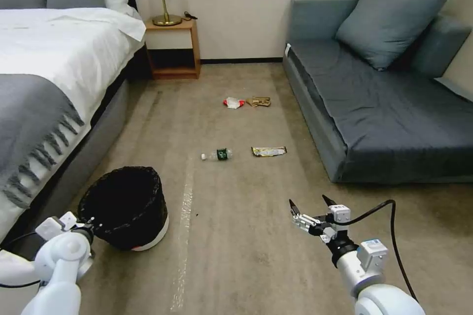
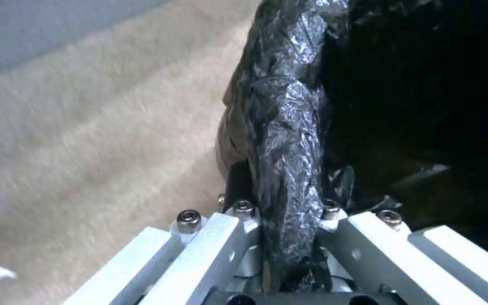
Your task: Pick up the trash bin, then pick up the garbage on the floor and place it into the trash bin.
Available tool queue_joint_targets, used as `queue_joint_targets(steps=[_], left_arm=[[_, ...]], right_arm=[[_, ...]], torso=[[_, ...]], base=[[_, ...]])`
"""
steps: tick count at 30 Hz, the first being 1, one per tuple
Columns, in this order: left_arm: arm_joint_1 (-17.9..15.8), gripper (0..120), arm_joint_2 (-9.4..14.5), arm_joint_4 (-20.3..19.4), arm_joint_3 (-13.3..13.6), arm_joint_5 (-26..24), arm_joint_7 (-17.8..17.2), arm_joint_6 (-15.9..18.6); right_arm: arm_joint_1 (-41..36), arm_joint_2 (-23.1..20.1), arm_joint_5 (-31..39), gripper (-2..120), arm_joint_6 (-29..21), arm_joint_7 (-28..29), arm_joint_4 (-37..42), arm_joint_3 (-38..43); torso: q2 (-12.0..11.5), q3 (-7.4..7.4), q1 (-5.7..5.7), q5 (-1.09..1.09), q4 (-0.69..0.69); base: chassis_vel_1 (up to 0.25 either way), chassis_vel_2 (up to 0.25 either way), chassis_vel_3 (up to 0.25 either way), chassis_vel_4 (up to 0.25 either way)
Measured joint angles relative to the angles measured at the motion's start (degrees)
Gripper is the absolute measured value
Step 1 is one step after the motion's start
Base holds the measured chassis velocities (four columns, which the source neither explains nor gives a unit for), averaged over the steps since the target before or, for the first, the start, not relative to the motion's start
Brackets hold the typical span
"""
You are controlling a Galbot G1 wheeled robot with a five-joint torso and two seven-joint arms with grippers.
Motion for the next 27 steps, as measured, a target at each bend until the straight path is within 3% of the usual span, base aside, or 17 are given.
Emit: queue_joint_targets(steps=[7, 11, 27], left_arm=[[2.8, 3, -0.6, -2.9, -0.9, 8.4, 0.4, -3.8], [5.3, 3, -0.8, -7.0, -1.7, 14.2, 0.9, -6.1], [13.5, 3, -3.4, -19.3, -1.6, 21.7, -0.1, -8.1]], right_arm=[[-0.2, -0.6, 0.8, 100, 0.0, 0.5, 0.7, 0.1], [-0.1, -0.9, 2.0, 100, 0.5, 0.9, 0.6, 0.1], [2.5, -0.9, 3.9, 100, 0.4, 4.4, -0.7, -2.1]], torso=[[0.0, 0.01, 0.0, 0.07, 0.07], [0.0, 0.0, 0.0, 0.13, 0.07], [0.0, -0.01, 0.0, 0.14, 0.07]], base=[[0.0, 0.0, 0.0, 0.0], [0.0, 0.0, 0.0, 0.0], [0.0, 0.0, 0.0, 0.0]])
